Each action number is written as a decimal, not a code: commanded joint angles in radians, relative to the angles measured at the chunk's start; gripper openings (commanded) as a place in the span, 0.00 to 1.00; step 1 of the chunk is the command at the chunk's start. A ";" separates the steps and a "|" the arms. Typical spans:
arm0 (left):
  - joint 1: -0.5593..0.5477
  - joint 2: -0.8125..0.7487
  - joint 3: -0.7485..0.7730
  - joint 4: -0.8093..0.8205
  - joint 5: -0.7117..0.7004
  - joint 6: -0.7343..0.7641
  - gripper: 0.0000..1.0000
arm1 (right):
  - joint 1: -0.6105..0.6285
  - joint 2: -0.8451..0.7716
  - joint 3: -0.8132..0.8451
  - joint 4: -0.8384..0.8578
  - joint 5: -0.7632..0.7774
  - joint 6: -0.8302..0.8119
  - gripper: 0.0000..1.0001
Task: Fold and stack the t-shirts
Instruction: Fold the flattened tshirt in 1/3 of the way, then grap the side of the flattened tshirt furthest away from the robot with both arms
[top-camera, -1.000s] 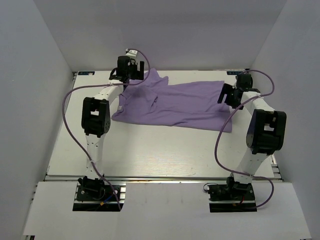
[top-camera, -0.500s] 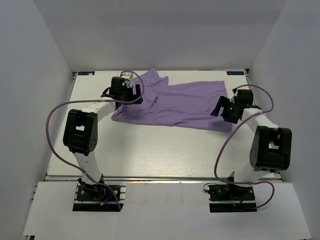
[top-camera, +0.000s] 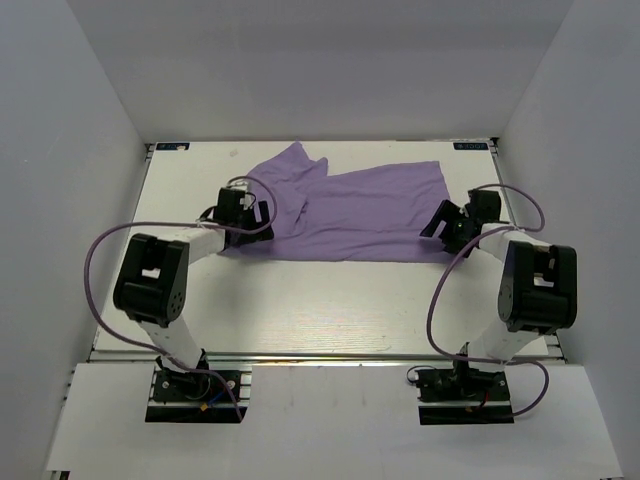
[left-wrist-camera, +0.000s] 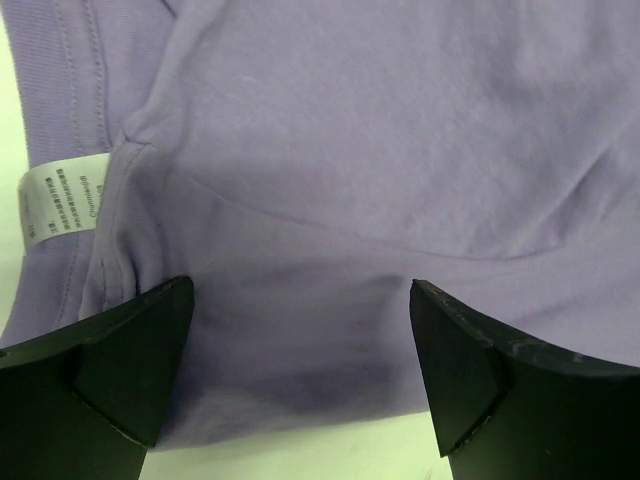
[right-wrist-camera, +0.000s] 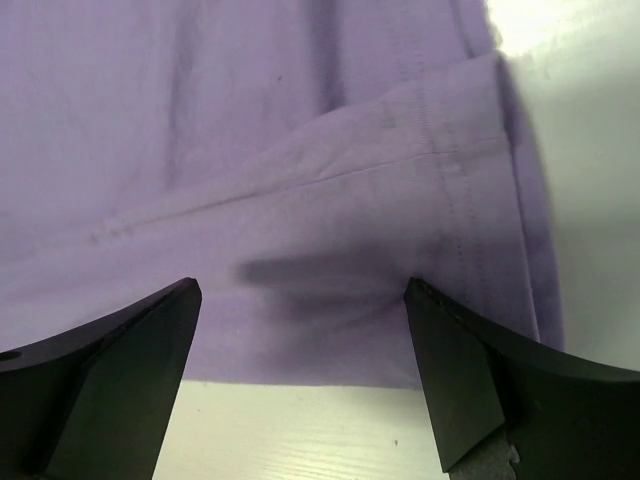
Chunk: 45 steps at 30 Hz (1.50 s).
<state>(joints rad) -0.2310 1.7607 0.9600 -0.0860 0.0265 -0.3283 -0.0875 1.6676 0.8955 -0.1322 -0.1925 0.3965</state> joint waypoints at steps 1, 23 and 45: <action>0.013 -0.096 -0.179 -0.207 -0.108 -0.090 1.00 | -0.024 -0.026 -0.209 -0.145 0.071 0.105 0.90; -0.011 -0.747 -0.196 -0.510 -0.120 -0.255 1.00 | -0.017 -0.686 -0.284 -0.323 -0.004 -0.021 0.90; -0.011 0.453 0.872 -0.223 0.065 0.307 1.00 | -0.018 0.108 0.447 -0.208 0.065 -0.108 0.90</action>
<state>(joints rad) -0.2382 2.2124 1.7821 -0.3676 0.0189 -0.1089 -0.1047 1.7267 1.2629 -0.3435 -0.1265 0.3470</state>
